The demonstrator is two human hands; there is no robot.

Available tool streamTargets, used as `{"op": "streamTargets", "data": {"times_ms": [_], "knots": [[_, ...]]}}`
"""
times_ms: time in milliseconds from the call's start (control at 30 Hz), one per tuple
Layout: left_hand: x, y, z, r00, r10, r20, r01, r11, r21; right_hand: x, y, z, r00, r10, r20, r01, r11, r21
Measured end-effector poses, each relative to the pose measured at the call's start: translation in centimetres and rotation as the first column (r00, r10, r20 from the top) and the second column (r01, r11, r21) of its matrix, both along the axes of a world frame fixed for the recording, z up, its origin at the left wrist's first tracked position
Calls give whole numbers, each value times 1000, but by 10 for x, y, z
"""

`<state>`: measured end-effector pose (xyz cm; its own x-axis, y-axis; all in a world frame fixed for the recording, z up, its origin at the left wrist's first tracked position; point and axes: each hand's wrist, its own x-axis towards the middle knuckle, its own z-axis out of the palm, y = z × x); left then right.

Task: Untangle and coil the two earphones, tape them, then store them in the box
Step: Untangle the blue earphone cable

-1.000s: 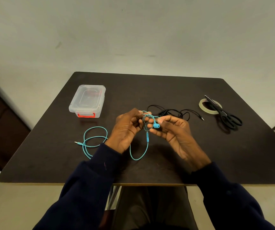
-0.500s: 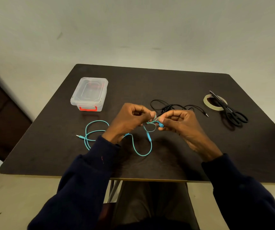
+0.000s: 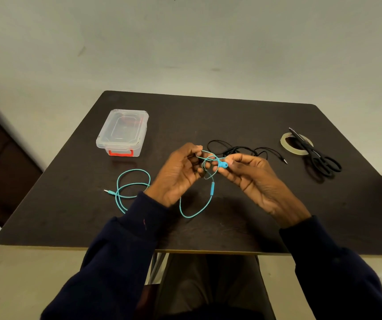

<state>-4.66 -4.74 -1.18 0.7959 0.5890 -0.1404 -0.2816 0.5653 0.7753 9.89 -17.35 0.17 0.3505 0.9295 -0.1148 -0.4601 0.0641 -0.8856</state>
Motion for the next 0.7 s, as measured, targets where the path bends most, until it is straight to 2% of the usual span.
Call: {"op": "streamTargets", "data": {"times_ms": [67,133,367,600,700], "knots": [[0,1,-1,998,-18,-60,22,997,72,-1,0,0,999,-20,44,21,1000,-21],[0,1,-1,989,-25,-144,59,970,235,-1,1,0,996,-37,85,40,999,-32],[-4,4,-1,945,25,-327,190,773,606,8,-4,5,973,35,227,-8,993,-118],[-9,11,-2,959,29,-281,187,681,708,12,-8,12,960,86,268,-42,985,-165],[-5,7,-6,971,22,-239,146,737,659,12,-8,12,958,47,283,-8,991,-137]]}}
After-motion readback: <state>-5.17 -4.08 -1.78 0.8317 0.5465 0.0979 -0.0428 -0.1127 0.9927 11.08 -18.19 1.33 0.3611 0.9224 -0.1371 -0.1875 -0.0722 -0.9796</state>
